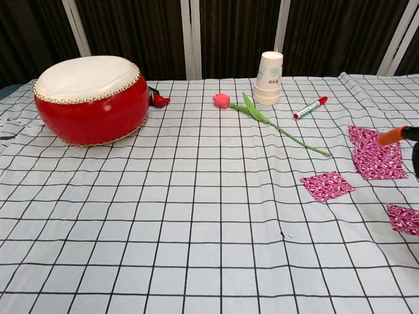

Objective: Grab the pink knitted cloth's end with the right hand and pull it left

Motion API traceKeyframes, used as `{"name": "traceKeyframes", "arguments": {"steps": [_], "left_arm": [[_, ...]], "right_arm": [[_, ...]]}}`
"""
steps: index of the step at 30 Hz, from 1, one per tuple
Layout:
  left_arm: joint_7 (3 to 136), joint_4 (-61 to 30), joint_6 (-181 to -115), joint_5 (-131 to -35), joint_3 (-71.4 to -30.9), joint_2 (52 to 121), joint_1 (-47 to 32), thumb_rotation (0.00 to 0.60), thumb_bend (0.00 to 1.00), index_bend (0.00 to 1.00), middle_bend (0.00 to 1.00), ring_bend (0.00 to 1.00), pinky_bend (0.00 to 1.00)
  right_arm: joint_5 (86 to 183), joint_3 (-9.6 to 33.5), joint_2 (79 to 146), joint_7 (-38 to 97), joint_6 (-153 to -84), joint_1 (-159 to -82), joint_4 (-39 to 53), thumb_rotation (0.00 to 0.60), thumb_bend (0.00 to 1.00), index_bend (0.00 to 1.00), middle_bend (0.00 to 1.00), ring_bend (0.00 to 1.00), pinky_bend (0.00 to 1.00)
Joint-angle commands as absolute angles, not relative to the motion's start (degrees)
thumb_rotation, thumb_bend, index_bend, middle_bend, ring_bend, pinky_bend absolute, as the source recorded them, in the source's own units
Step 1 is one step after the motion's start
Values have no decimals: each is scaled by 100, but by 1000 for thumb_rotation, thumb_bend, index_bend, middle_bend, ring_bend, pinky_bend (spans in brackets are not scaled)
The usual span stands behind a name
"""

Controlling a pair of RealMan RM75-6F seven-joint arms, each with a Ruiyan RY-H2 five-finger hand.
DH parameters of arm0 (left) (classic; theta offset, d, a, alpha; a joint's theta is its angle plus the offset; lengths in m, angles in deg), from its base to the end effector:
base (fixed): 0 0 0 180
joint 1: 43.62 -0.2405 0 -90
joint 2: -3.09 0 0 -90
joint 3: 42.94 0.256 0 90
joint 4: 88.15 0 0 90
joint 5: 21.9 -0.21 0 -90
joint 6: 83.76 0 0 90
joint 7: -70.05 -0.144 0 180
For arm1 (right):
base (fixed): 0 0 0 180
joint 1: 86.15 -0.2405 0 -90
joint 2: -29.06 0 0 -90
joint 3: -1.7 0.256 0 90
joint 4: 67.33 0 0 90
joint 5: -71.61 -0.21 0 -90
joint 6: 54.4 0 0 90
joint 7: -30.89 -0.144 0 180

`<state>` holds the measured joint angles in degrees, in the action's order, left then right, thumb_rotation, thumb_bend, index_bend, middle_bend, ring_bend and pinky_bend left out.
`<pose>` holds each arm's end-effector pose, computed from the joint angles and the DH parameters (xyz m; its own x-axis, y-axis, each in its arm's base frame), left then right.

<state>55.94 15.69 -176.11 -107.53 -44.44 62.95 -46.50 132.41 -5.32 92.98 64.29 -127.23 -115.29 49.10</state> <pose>-0.2944 0.1340 0.1795 0.5095 -0.0217 0.8602 0.8548 0.1271 -0.5031 -0.2202 -0.2234 0.0887 0.5710 -0.3537 0.7408 -0.8181 -0.1700 0.5494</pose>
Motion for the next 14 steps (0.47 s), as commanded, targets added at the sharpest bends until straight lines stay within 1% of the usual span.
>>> {"name": "traceKeyframes", "arguments": {"steps": [1,3,4,6,9,14], "left_arm": [[5593,1577,-17592,-10768,-4424,6290,-4648,600,246,122,2,0,20],[5592,1576,-17581,-10763,-4420,6288,-4647,600,246,122,2,0,20],[5587,1580,-17566,-10759,-4414,6284,-4644,600,246,122,2,0,19],[5602,1580,-17555,-10763,-4417,6280,-4635,600,246,122,2,0,19],[5613,1567,-17546,-10749,-4419,6278,-4632,600,247,122,2,0,19],[5643,1525,-17561,-10720,-4454,6289,-4625,600,247,122,2,0,19]], "right_arm": [[15359,-1205,8955,4053,-13820,-10149,3996,600,536,0,86,153,139],[15640,-1174,9089,3712,-14192,-9907,3582,600,500,0,64,129,128],[15808,-1120,9196,3515,-14443,-9760,3275,600,498,0,61,124,124],[15933,-1021,9258,3351,-14725,-9600,2940,600,477,0,59,118,113],[15924,-876,9323,3342,-14998,-9421,2752,600,444,0,59,109,102],[15863,-673,9280,3462,-15225,-9160,2646,600,443,0,59,108,100]]}}
